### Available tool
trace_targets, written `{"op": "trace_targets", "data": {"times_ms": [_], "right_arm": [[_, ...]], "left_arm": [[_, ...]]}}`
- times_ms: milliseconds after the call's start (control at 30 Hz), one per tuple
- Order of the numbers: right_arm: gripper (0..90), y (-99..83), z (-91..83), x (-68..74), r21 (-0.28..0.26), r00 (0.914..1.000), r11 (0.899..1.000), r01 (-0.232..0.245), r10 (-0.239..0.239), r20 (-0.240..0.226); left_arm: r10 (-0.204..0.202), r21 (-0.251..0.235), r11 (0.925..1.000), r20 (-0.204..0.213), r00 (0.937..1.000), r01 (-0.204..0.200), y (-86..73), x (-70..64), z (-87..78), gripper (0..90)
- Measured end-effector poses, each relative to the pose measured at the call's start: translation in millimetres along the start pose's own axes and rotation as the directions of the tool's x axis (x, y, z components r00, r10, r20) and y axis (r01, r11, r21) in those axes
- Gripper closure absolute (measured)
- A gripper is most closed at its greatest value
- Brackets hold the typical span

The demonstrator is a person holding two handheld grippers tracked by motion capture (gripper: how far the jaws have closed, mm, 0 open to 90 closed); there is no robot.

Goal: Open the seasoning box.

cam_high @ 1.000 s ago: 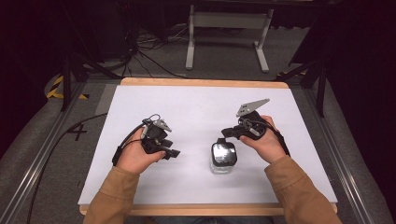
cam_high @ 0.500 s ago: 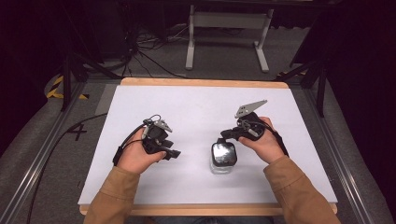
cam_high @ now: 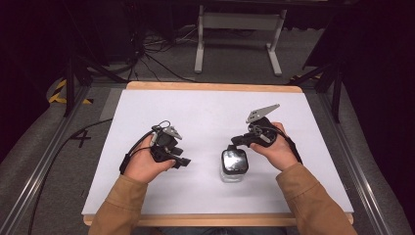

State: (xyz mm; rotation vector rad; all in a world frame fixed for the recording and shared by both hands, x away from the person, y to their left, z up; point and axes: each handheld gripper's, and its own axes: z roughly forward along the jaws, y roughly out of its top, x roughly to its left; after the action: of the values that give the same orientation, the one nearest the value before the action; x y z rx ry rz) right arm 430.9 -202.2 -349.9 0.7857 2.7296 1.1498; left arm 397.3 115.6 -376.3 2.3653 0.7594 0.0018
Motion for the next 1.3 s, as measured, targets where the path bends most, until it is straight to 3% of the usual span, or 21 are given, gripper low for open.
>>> {"op": "trace_targets", "data": {"times_ms": [600,667,700,833,867,1000,1067,1100,1300], "right_arm": [[90.0,2.9,0.8,-0.5,0.019,0.9999,1.000,-0.014,0.014,0.006],[90.0,2.9,0.9,-0.6,0.020,0.9999,1.000,-0.017,0.017,0.005],[90.0,2.9,1.1,-1.0,0.019,0.9999,1.000,-0.016,0.016,0.005],[90.0,3.0,1.8,-1.4,0.020,0.9998,1.000,-0.017,0.017,0.010],[90.0,3.1,1.9,-1.2,0.022,0.9997,1.000,-0.021,0.021,0.010],[90.0,3.2,2.8,-1.2,0.025,0.9998,1.000,-0.017,0.017,0.014],[90.0,3.3,3.2,-0.6,0.026,0.9997,1.000,-0.015,0.014,0.020],[90.0,3.3,3.2,-0.6,0.026,0.9997,1.000,-0.015,0.014,0.020],[90.0,2.7,3.4,-0.1,0.023,0.9997,1.000,-0.011,0.011,0.020]], "left_arm": [[0.015,0.019,0.9997,0.014,0.9998,-0.015,2.3,-3.4,1.7,49.5],[0.016,0.001,0.9999,0.016,0.9997,-0.016,3.2,-6.0,4.4,50.1],[0.028,0.013,0.9995,0.017,0.9995,-0.028,4.7,-7.2,3.7,51.2],[0.065,-0.017,0.9978,0.040,0.9970,-0.065,8.0,-13.7,4.5,65.1],[0.094,-0.041,0.9950,0.057,0.9940,-0.091,10.6,-19.2,4.8,69.0],[0.121,-0.073,0.9905,0.073,0.9899,-0.116,15.4,-28.5,6.4,77.7],[0.149,-0.102,0.9848,0.082,0.9853,-0.141,22.5,-41.2,11.8,83.1],[0.149,-0.102,0.9848,0.082,0.9853,-0.141,22.5,-41.2,11.8,84.7],[0.205,-0.177,0.9670,0.109,0.9727,-0.184,40.1,-69.5,28.0,89.5]]}}
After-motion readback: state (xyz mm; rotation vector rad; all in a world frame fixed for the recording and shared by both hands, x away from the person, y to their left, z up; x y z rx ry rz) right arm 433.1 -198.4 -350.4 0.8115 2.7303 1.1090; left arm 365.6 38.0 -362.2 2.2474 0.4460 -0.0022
